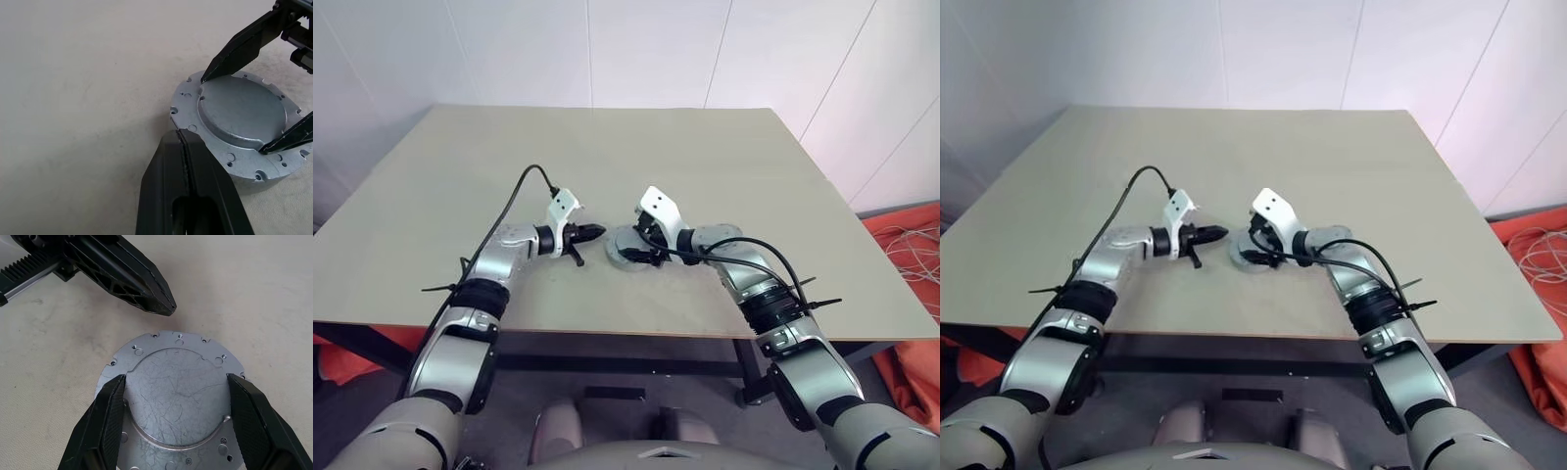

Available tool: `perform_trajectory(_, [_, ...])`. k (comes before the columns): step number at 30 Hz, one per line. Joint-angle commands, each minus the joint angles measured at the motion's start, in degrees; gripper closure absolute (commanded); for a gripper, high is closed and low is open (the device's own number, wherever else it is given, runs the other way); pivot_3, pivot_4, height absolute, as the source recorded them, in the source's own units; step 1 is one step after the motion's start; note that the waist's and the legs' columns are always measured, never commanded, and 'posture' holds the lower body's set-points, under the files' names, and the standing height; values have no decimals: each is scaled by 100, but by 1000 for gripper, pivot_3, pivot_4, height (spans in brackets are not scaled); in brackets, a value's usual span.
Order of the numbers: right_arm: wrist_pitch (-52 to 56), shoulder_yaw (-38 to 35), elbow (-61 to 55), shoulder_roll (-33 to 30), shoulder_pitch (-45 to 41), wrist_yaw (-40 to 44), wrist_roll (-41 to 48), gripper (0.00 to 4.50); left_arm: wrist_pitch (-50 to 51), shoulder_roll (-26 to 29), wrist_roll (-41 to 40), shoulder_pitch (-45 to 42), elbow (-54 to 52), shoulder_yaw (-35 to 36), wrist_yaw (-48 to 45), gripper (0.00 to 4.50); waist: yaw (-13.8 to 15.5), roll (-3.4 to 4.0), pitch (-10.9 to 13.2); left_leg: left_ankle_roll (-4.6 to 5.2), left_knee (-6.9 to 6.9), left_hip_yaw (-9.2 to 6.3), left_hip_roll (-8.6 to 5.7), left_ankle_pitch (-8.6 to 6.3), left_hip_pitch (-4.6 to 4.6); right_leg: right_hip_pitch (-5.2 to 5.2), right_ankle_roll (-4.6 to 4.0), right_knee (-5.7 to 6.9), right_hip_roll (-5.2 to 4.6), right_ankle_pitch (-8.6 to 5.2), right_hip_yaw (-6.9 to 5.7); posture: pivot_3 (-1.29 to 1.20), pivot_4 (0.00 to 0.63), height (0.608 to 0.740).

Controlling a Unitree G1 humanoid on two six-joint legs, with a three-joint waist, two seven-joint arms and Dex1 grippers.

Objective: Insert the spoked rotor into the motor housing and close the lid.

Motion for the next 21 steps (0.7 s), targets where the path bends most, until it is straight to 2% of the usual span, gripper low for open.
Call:
perform_trajectory(1, [33,81,109,53,-52,-13,-43,1377,-109,-74,46,-229,14,18,9,4500,0,0,0,1,0,0,0,0,0,0,0,0,0,0,0,0,0,740])
perform_trajectory(11, [37,95,94,43,-21,4,-47,1377,198,-282,316,-378,271,-103,291,4500,-1,0,0,3,-2,0,0,-2,3,1,0,0,0,0,0,0,0,740])
perform_trajectory(21, [77,101,25,28,24,26,-33,1377,809,-366,373,-372,120,-275,35,4500,4,0,0,8,-4,0,-2,-5,12,13,0,-3,-3,0,0,0,0,740])
